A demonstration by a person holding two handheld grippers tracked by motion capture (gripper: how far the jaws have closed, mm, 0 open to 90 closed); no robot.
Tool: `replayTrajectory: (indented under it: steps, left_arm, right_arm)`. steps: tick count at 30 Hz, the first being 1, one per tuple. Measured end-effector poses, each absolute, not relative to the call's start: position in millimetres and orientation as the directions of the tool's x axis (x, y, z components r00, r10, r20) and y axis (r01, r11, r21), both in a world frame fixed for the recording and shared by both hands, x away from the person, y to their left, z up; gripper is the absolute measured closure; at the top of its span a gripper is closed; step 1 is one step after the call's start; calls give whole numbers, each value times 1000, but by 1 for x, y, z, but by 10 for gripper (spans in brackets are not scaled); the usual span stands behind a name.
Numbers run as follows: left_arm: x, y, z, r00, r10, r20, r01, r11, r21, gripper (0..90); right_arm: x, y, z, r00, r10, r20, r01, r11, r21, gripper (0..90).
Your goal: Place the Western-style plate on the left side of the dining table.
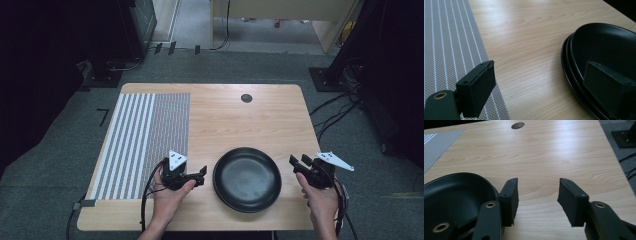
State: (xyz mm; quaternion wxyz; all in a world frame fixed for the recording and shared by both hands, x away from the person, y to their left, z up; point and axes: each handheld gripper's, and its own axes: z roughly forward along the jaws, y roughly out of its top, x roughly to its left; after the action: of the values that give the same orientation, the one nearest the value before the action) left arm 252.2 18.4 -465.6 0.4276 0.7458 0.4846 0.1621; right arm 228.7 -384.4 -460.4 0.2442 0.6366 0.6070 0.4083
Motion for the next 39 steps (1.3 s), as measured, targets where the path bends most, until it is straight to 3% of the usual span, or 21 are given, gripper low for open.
replayTrajectory:
  steps: [7,14,33,39]
  left_arm:
    - [249,11,-467,519,828,-211,589,-168,790,134]
    - [245,1,-470,538,817,-205,596,-197,779,155]
    - [241,-9,-484,563,787,-252,629,-211,748,428]
    - [240,-10,-484,572,779,-257,626,-212,750,482]
  right_arm:
    - [228,-376,-463,-95,955,282,610,-168,774,652]
    - [228,-371,-467,-132,946,297,613,-158,774,665]
    - [229,-360,-481,-143,933,330,671,-154,725,729]
    - [227,-359,-487,-144,911,387,675,-196,711,813]
